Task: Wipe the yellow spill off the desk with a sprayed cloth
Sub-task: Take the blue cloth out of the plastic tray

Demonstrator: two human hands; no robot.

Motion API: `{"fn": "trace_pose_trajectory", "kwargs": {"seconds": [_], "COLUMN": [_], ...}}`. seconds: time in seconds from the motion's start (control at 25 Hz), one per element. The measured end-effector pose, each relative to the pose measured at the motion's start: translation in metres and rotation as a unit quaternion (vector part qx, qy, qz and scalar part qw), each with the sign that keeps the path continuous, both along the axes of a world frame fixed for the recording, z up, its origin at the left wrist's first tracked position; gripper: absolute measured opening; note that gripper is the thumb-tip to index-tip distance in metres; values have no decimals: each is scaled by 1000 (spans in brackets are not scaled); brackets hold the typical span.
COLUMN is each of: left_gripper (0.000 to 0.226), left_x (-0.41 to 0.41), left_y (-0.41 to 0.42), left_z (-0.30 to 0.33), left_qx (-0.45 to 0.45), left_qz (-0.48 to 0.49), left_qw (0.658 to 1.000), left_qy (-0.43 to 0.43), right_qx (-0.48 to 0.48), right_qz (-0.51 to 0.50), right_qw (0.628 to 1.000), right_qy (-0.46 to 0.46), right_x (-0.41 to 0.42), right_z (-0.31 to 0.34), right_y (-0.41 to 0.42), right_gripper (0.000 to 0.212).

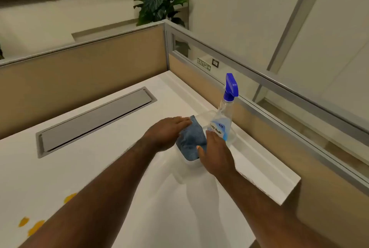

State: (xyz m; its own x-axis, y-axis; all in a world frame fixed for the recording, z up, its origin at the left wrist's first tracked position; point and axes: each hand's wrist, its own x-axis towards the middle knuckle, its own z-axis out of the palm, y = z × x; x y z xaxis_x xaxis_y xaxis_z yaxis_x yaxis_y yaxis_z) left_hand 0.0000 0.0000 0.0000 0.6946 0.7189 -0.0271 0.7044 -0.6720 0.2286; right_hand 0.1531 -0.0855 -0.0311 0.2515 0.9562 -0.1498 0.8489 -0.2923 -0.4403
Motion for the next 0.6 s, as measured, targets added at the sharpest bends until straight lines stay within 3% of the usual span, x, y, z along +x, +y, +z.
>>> {"fn": "trace_pose_trajectory", "kwargs": {"seconds": [0.12,0.24,0.4,0.52,0.6], "left_gripper": [63,68,61,75,72], "left_x": [16,41,61,71,76], "left_y": [30,54,77,78,82], "left_z": [0,-8,-25,-27,-27], "left_qx": [44,55,32,-1,-1], "left_qz": [-69,-161,-218,-196,-177], "left_qw": [994,965,916,902,912], "left_qy": [74,198,335,384,369], "right_qx": [-78,-148,-198,-234,-238], "right_qz": [5,68,85,77,60], "right_qw": [994,977,969,965,967], "right_qy": [-78,-135,-123,-93,-69], "right_x": [-5,-6,-4,1,7], "right_z": [0,4,-3,-3,-3], "right_y": [25,41,46,55,62], "right_gripper": [66,68,86,92,94]}}
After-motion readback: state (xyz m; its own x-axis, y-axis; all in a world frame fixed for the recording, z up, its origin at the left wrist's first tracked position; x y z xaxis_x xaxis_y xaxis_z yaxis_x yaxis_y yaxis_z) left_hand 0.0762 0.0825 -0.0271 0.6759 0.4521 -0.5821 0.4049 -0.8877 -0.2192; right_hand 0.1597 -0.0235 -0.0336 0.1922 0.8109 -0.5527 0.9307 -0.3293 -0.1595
